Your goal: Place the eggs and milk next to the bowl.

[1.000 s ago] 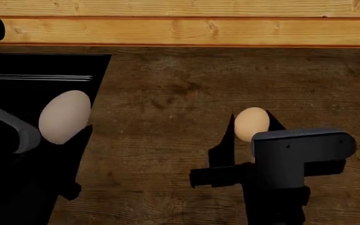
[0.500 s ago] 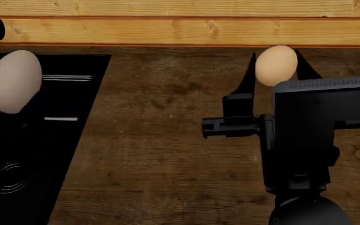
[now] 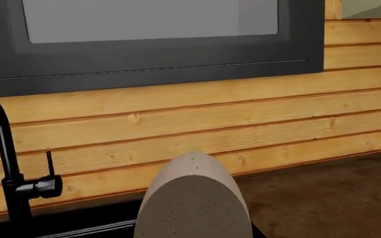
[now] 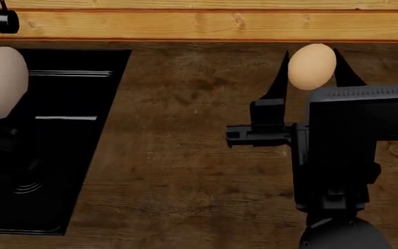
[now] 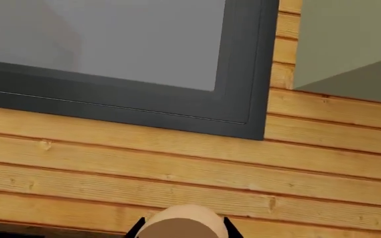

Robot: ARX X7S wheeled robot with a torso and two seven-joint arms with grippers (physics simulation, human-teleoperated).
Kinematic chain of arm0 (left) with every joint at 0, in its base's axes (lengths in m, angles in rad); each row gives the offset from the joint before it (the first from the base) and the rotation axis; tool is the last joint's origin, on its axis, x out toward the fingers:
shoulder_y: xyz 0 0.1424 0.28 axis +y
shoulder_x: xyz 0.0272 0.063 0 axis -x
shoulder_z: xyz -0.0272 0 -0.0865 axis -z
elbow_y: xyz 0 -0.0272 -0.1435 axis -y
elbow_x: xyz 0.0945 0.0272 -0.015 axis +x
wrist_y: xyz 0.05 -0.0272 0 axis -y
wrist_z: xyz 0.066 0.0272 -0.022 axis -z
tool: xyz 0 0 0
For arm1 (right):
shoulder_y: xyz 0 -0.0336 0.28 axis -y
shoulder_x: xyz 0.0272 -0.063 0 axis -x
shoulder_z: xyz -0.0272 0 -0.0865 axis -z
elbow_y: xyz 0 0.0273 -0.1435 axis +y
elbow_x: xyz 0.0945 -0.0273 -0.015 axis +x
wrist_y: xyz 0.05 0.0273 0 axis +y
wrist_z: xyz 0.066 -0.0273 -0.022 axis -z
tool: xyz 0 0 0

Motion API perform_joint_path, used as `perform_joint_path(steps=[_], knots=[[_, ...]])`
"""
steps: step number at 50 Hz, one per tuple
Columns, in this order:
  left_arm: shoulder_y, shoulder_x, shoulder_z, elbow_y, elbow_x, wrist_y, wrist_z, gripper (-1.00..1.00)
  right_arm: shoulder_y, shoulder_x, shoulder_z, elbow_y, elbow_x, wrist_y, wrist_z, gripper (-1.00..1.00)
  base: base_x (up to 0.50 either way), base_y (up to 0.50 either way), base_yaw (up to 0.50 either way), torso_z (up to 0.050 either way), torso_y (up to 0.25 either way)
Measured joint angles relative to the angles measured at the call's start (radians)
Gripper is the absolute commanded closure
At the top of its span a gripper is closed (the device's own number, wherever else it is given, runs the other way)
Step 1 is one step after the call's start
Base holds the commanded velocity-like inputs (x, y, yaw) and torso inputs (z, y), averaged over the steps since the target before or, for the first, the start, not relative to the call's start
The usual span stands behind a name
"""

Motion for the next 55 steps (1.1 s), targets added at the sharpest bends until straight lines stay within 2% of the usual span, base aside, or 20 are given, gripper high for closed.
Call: perform_joint_path(steps=[19,29,55], knots=[[0.005,-0.003,0.018,0.005,0.006,0.008,-0.003,1.00,-0.013,0.005,0.003,-0.012,0.009,0.002,0.006,1.00,-0.45,0.08,0.00,0.000,0.000],[0.008,-0.003,0.024,0.004,0.008,0.015,-0.004,1.00,-0.021,0.006,0.003,-0.014,0.013,-0.003,0.008,1.00,0.00,-0.02,0.00,0.000,0.000],[0.022,-0.006,0.020,0.000,0.004,0.031,-0.009,1.00,-0.030,0.005,0.011,-0.021,0.037,0.001,0.010,1.00,-0.09,-0.50,0.00,0.000,0.000]])
